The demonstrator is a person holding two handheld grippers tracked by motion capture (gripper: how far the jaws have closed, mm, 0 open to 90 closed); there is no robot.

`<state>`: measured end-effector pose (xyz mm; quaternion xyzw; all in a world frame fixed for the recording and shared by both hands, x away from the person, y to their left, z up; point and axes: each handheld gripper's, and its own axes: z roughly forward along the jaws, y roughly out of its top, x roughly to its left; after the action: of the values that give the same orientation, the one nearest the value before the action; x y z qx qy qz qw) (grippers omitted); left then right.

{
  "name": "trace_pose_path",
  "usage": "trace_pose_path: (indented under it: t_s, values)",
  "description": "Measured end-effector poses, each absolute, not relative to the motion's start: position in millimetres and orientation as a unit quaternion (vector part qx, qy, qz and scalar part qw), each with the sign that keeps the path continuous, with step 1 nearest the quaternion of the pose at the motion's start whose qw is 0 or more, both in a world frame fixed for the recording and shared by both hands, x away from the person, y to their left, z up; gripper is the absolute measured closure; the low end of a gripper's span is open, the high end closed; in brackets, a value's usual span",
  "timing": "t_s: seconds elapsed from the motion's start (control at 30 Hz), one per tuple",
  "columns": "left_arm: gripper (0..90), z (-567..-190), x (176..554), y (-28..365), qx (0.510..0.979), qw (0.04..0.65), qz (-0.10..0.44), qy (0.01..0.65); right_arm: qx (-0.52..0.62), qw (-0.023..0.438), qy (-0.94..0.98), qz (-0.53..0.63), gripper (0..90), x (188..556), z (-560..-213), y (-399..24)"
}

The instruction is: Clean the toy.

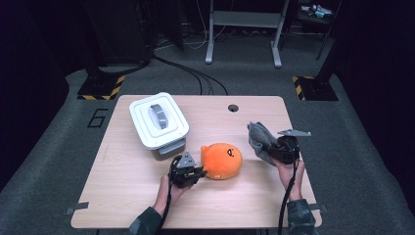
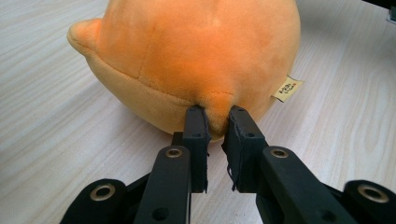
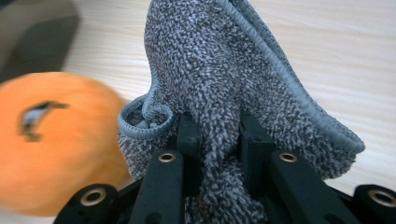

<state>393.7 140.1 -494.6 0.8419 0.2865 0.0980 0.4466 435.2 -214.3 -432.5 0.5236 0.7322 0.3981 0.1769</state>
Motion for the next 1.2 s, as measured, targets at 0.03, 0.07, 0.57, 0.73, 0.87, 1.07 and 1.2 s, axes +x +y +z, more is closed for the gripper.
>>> trace_pose_path:
  t_s: [0.03,0.07,0.57,0.73,0.87,1.07,1.2]
  values:
    - [79.0,-494,394,140,0.841,0.447,0.097,0.288,0.509,0.174,0.739,0.405,73.8,432,-426,-203]
    - [79.0,-494,394,140,0.841,0.448,0.098,0.288,0.503,0.174,0.742,0.407,73.8,432,-424,-199]
    - [68.5,-493,396,140,0.836,0.452,0.095,0.295,0.451,0.146,0.785,0.398,73.6,437,-432,-140]
    - [41.6,-492,398,140,0.827,0.453,0.105,0.315,0.456,0.142,0.785,0.396,73.7,440,-438,-144]
    - [41.5,-495,402,136,0.829,0.453,0.100,0.313,0.460,0.138,0.785,0.392,73.7,441,-441,-147]
    - [62.0,-492,400,127,0.833,0.452,0.112,0.298,0.464,0.141,0.783,0.390,73.6,442,-442,-148]
    - [70.3,-489,400,126,0.837,0.445,0.120,0.294,0.458,0.155,0.781,0.396,73.5,438,-434,-148]
